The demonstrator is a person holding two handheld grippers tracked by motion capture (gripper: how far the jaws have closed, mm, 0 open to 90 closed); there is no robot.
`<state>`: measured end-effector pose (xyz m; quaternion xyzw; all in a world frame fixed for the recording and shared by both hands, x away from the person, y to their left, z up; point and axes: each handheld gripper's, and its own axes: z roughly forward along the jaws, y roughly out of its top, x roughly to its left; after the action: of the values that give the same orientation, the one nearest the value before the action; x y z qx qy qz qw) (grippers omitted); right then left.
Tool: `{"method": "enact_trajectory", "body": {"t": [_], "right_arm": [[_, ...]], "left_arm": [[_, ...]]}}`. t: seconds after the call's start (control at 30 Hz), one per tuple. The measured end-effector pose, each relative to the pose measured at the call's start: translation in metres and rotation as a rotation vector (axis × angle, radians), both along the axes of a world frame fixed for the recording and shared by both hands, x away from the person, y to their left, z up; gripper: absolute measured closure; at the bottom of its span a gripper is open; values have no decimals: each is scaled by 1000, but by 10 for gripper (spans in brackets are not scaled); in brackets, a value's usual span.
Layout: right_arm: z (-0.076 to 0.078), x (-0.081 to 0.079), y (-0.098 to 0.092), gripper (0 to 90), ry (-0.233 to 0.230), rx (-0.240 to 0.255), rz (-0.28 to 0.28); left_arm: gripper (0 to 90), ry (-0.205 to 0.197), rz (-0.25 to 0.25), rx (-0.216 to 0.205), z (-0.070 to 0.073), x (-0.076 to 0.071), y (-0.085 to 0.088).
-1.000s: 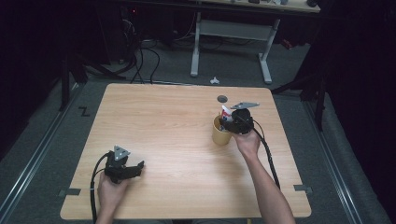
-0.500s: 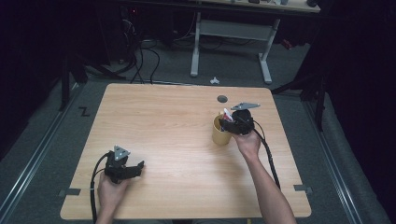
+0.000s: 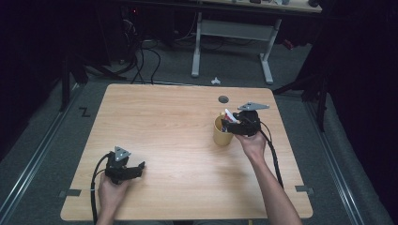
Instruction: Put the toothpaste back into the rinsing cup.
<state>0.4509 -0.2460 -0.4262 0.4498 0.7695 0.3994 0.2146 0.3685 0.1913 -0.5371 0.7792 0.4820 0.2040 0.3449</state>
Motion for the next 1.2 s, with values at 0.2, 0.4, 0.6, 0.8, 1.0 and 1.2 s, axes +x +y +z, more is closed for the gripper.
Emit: {"method": "enact_trajectory", "body": {"t": [0.2,0.4,0.6,0.8,1.0,1.2], "right_arm": [[3,-7,-9,380,-9,15,-8],[6,-15,-14,376,-19,27,-1],[11,-23,-18,375,-38,41,9],[15,-32,-23,375,-55,48,9],[19,-38,-30,379,-65,59,7],[20,-44,-36,382,-73,72,-4]], "left_arm": [[193,0,0,0,0,0,0],[193,0,0,0,0,0,0],[193,0,0,0,0,0,0],[193,0,0,0,0,0,0],[193,0,0,0,0,0,0],[193,0,0,0,0,0,0]]}}
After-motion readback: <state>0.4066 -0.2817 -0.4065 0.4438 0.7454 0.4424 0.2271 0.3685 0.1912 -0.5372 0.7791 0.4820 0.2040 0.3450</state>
